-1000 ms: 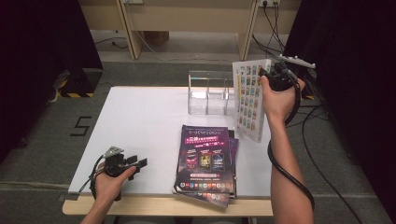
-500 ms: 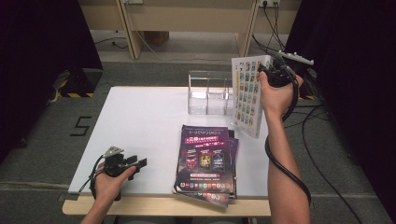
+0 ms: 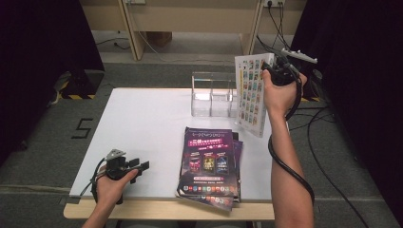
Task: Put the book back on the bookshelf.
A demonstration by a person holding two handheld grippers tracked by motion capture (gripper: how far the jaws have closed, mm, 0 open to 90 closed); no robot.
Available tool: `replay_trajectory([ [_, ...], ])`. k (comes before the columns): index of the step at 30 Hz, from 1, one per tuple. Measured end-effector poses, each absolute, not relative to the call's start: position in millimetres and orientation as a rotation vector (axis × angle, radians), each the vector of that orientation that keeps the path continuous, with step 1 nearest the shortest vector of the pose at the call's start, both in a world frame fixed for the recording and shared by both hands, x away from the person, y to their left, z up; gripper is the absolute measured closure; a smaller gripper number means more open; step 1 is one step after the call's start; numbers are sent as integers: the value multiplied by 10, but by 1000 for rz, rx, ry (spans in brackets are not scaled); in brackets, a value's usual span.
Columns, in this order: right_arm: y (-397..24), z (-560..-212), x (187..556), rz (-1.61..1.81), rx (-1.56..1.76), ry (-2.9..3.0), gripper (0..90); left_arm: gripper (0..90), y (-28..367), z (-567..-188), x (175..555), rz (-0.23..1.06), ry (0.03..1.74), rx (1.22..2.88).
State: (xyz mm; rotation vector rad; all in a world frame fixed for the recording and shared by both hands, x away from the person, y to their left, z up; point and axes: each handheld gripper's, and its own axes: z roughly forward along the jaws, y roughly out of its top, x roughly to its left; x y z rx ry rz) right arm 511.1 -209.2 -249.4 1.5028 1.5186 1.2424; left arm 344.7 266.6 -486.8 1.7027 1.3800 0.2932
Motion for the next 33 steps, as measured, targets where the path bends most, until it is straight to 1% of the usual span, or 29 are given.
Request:
replay_trajectory([
  [33,-2010,-2487,5289,1247,1489,1487,739,453,2678,-4875,3451,290,1384,1692],
])
